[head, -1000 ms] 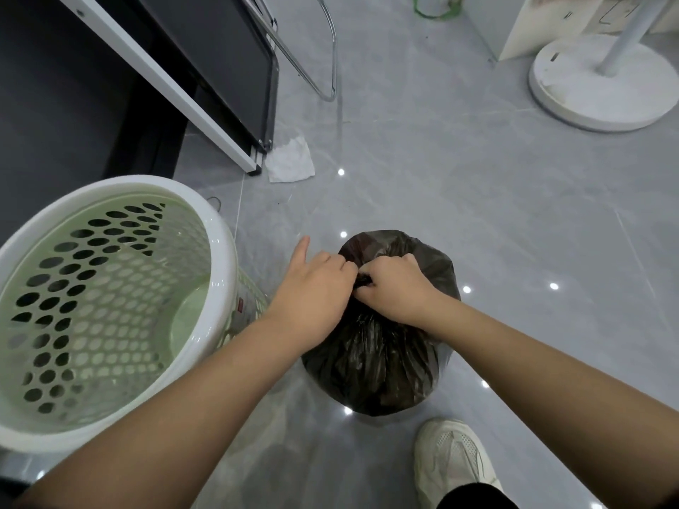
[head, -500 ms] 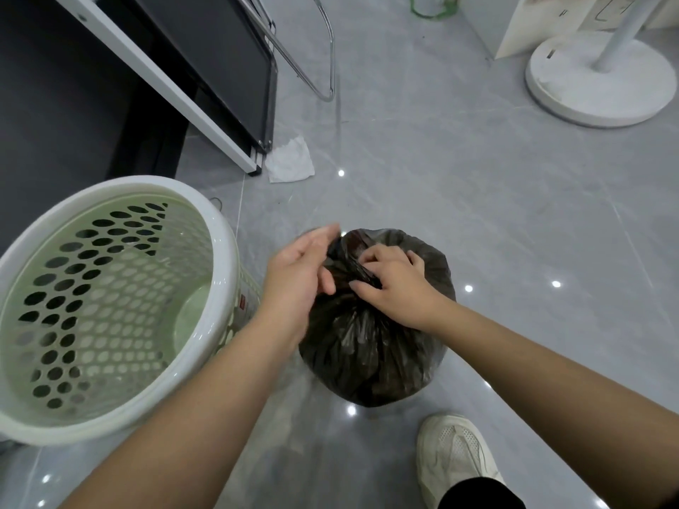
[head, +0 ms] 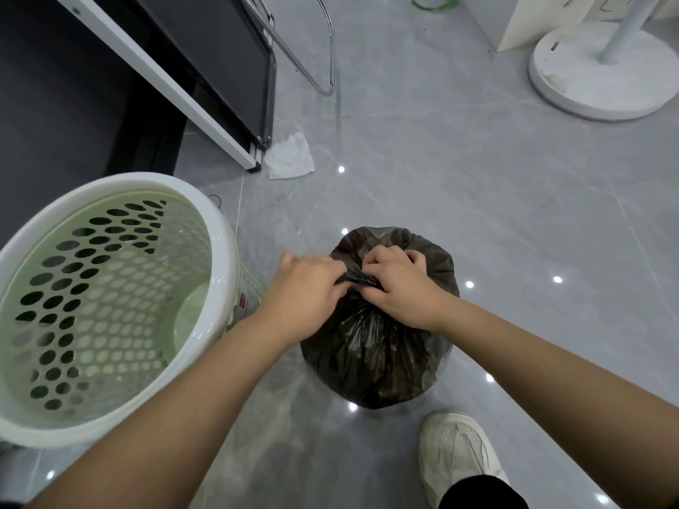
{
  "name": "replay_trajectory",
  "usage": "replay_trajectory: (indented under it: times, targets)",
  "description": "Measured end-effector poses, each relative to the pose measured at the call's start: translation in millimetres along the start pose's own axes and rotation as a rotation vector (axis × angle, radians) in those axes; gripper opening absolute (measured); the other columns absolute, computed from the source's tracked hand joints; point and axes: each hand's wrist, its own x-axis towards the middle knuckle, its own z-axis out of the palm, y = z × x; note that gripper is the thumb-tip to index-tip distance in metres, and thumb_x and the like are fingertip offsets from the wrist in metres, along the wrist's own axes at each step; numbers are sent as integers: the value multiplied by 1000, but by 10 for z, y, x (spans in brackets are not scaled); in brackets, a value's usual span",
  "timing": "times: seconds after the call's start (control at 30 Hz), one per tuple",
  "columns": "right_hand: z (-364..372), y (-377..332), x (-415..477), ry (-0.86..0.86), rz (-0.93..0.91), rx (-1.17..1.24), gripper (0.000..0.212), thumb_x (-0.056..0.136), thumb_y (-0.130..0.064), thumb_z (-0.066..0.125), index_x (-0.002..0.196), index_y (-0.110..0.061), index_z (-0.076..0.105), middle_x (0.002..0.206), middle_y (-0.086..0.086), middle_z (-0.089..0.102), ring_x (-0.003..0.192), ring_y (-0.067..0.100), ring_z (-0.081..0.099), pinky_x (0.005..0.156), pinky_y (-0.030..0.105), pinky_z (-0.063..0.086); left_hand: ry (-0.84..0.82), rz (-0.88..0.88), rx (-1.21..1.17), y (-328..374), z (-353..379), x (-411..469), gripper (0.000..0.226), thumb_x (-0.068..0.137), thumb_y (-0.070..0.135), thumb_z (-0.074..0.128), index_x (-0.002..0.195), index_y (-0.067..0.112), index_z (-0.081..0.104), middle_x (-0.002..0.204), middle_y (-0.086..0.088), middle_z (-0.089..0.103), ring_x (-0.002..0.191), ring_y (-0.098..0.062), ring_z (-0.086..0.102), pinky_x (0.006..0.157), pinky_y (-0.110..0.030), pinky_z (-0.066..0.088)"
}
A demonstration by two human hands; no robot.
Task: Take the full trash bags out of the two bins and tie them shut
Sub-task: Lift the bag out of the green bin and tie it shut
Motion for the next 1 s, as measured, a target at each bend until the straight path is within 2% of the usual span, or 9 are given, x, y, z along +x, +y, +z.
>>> replay_trajectory:
  times: [0.1, 0.2, 0.27, 0.37, 0.43, 0.57, 0.67, 0.8, 1.0]
  targets:
    - [-1, 39, -10, 64, -19, 6, 26, 92, -39, 50, 104, -21, 64, 113, -8, 46, 117, 15, 38, 114, 51, 9, -211, -281, -965, 12, -48, -3, 32, 90, 36, 51, 60, 24, 53, 62, 6, 49, 60, -13, 44, 63, -30, 31]
    - [18, -7, 12, 109, -42, 47, 23, 90, -37, 53, 103, -21, 62, 116, -8, 46, 119, 14, 37, 115, 52, 7, -19, -483, -1613, 124, 10, -95, 31, 94, 30, 51, 71, 13, 61, 76, 1, 62, 48, -9, 37, 52, -21, 32]
    - [29, -36, 34, 115, -33, 60, 24, 90, -37, 53, 106, -21, 61, 119, -8, 47, 121, 15, 37, 115, 52, 7, 127, -536, -1739, 230, 56, -127, 26, 95, 26, 51, 86, 9, 69, 88, -1, 67, 41, -5, 31, 43, -17, 29]
    - [42, -39, 36, 72, -12, 42, 33, 91, -38, 50, 116, -19, 60, 124, -7, 46, 125, 15, 35, 116, 54, 6, 211, -507, -1449, 293, 77, -146, 23, 95, 26, 52, 102, 17, 72, 68, -3, 59, 38, -5, 31, 41, -16, 29]
    - [38, -62, 42, 43, 3, 49, 33, 91, -34, 51, 117, -16, 60, 125, -6, 46, 127, 16, 34, 116, 54, 5, 258, -381, -933, 269, 91, -148, 21, 95, 24, 51, 97, 18, 71, 51, 10, 54, 43, -6, 43, 47, -21, 36]
    - [-14, -152, 94, 18, 68, 82, 33, 88, -26, 53, 118, -16, 58, 128, -3, 46, 128, 18, 33, 116, 55, 2, 281, -9, 28, 211, 175, -197, 3, 83, 8, 60, 85, 11, 60, 80, -1, 61, 60, -23, 58, 48, -31, 41]
    - [4, -234, 111, 1, 82, 72, 35, 88, -31, 55, 119, -14, 57, 128, -1, 46, 128, 19, 33, 116, 55, 3, 232, -15, 229, 240, 96, -165, 21, 63, 2, 74, 78, 10, 61, 74, -4, 60, 59, -22, 60, 44, -27, 32]
    - [68, -296, 121, 22, 55, 64, 24, 86, -31, 56, 86, -8, 59, 107, -3, 44, 119, 18, 38, 115, 52, 7, 108, -93, 295, 293, -48, -81, 21, 90, 4, 43, 109, 8, 52, 109, -8, 54, 95, -25, 59, 64, -29, 32]
    - [52, -320, 99, 41, -1, 123, 27, 83, -33, 60, 97, -12, 69, 120, -10, 51, 116, 12, 41, 111, 48, 17, 2, -95, 313, 210, -121, -48, 22, 96, 16, 39, 105, 10, 58, 100, -8, 63, 88, -28, 63, 61, -32, 36]
